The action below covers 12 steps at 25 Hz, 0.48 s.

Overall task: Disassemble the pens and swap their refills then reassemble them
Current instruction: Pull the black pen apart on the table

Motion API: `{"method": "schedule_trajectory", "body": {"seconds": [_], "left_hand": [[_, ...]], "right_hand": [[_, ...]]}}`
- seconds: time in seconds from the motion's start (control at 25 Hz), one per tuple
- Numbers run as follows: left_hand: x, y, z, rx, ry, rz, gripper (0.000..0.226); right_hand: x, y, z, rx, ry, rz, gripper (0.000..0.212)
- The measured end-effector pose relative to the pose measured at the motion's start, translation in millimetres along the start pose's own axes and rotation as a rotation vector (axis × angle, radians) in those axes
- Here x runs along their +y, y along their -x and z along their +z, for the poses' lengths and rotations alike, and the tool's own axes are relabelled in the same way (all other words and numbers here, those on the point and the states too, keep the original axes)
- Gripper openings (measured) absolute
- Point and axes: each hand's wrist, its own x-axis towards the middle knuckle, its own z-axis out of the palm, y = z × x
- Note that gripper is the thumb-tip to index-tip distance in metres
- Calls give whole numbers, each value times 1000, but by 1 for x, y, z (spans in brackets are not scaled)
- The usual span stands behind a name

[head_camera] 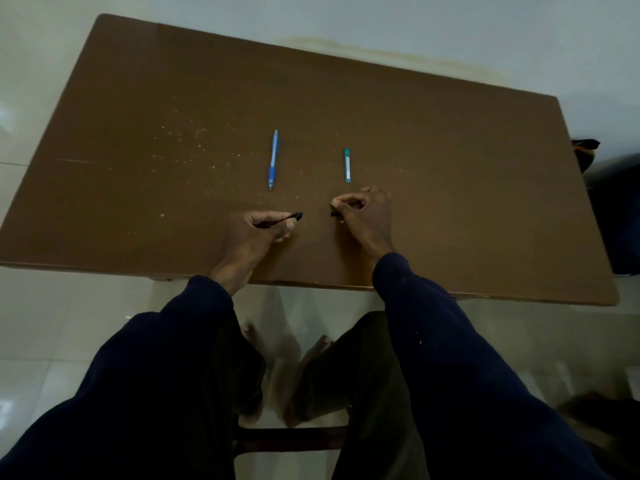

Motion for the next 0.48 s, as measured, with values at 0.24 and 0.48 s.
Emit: {"method": "schedule_trajectory", "body": {"seconds": [0.24, 0.48], "left_hand": [[1, 0, -2, 4, 1, -2, 26], [2, 0, -2, 7, 7, -6, 25]], "right_hand": [[5, -1, 1, 57, -92, -18, 9], [6, -1, 0, 70, -99, -12, 10]]}}
